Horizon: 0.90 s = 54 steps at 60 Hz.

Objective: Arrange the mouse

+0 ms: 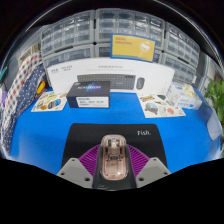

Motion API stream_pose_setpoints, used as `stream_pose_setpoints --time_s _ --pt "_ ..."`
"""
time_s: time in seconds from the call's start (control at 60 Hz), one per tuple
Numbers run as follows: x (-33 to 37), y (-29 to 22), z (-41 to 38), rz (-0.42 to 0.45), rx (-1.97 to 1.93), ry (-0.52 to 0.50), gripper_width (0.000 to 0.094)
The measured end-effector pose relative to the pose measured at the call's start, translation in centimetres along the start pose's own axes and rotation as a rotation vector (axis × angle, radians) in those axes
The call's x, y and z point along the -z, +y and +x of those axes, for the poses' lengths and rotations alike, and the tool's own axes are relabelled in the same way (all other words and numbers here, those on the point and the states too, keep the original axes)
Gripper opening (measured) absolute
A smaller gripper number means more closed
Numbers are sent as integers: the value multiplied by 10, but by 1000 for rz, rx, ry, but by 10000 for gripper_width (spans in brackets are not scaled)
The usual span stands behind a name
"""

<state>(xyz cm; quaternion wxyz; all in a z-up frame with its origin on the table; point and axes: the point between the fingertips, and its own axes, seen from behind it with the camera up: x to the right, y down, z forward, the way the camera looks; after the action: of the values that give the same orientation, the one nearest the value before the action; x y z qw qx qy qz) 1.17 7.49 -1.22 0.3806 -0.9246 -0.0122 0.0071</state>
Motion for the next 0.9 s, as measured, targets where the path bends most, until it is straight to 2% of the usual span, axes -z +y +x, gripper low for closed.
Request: stream_pose_setpoints --time_s 0.067,0.133,0.35,0.6,0.9 --pt "1 0 3 -9 -13 13 496" --pt "7 -4 10 -10 -28 48 678" --pt "76 -44 17 99 -55 64 790" --pt "196 -54 24 191 -105 45 794" --pt "305 -11 49 252 -56 14 791"
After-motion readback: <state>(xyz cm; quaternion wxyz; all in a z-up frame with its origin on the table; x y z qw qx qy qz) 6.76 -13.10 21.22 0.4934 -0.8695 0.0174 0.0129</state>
